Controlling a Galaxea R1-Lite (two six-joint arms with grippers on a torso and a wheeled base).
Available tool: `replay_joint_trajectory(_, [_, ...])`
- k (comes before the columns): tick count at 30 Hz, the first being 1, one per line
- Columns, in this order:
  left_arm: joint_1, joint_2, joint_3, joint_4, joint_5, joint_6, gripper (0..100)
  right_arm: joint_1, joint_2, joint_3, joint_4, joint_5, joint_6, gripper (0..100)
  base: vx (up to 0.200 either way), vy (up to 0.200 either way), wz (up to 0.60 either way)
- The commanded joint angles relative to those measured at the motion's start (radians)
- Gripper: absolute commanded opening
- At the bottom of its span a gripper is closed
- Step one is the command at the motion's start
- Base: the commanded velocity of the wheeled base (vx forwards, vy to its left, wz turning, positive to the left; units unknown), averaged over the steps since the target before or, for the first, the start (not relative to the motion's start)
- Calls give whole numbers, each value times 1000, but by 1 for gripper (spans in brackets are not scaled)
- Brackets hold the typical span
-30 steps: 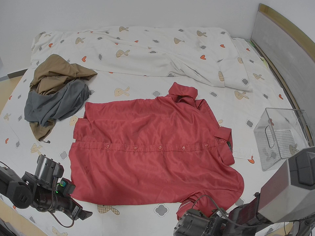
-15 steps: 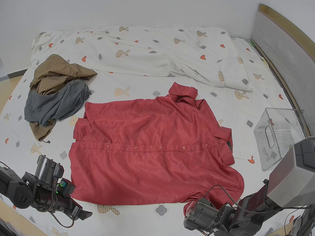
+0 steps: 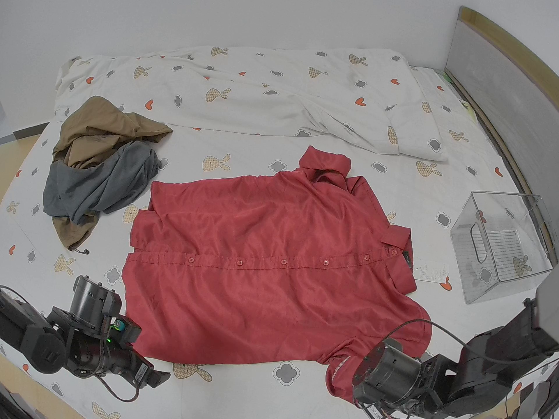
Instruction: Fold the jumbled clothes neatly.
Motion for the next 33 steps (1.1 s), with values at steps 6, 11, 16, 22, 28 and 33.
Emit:
replay_joint_trajectory(6, [-85,186,40,-180,136,12,100,-16,-151,16,-1,144,-28,0,0,0,0])
replay_joint_trajectory(11, [-96,306,40,-271,231,24,100,-20,-151,17,-3,145,-29,0,0,0,0])
replay_joint_trajectory(16, [-94,454,44,-443,277,36,100,-23,-151,20,-4,147,-29,0,0,0,0])
replay_joint_trajectory(22, [-88,559,49,-572,363,76,100,-23,-148,22,-6,149,-29,0,0,0,0])
replay_joint_trajectory(28, [-88,531,84,-578,354,76,100,-32,-147,26,-9,159,-29,0,0,0,0])
replay_joint_trajectory(33, [-86,471,89,-578,340,78,100,-34,-148,26,-11,173,-28,0,0,0,0])
